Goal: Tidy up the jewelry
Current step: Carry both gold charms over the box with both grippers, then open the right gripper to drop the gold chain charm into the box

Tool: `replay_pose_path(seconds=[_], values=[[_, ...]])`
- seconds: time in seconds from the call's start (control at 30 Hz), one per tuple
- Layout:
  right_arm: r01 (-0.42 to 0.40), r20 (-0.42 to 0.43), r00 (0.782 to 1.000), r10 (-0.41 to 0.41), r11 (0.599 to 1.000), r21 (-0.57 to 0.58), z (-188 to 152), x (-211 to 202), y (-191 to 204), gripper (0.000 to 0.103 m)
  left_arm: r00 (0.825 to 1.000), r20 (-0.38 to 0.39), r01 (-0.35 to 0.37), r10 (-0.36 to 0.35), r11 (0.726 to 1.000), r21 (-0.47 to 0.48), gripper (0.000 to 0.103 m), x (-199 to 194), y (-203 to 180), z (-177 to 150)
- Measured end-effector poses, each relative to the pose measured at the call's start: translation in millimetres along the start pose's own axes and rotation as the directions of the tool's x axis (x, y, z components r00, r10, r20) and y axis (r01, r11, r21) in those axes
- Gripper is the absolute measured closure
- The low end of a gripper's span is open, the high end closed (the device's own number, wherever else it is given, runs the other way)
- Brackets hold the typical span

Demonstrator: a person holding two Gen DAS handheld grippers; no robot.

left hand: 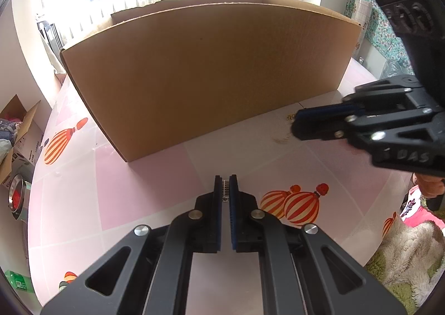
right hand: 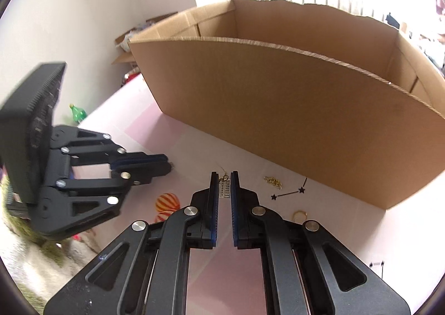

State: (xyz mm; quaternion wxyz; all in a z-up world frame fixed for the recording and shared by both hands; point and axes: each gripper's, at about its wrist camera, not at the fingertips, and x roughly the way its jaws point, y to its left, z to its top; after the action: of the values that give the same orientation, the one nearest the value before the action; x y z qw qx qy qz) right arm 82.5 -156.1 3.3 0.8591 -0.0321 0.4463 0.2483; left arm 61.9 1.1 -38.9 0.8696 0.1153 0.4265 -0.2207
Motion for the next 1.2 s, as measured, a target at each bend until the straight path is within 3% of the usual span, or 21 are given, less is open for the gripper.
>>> replay_pose_path(seconds=[0.33,0.77,1.0,1.2], values=[[-0.066,0.081,0.995,0.059,0.994,0.085,2.6,-22.3,-3.8,0.097,1.0,0.01,0.003,-0.003,1.0,-0.007,0.099,-2.7,0.3,-2.5],[-0.068,0.136,0.989,0.054,0.992,0.103,1.8,-42.3,-6.5,0.097,0.998,0.055,-0.027,0.027,1.0,-0.001,0.099,-29.5,-4.1,7.0],[-0.075,0.231,0.971,0.061,0.996,0.051,13.8,-75.0,-2.6,0.097,0.984,0.171,-0.043,0.042,0.999,0.002,0.099,-73.5,-11.9,26.6],[-0.083,0.339,0.937,0.082,0.996,-0.011,47.3,-111.9,-10.4,0.097,0.95,0.312,-0.034,0.016,0.998,0.054,0.099,-116.2,-17.5,70.1]])
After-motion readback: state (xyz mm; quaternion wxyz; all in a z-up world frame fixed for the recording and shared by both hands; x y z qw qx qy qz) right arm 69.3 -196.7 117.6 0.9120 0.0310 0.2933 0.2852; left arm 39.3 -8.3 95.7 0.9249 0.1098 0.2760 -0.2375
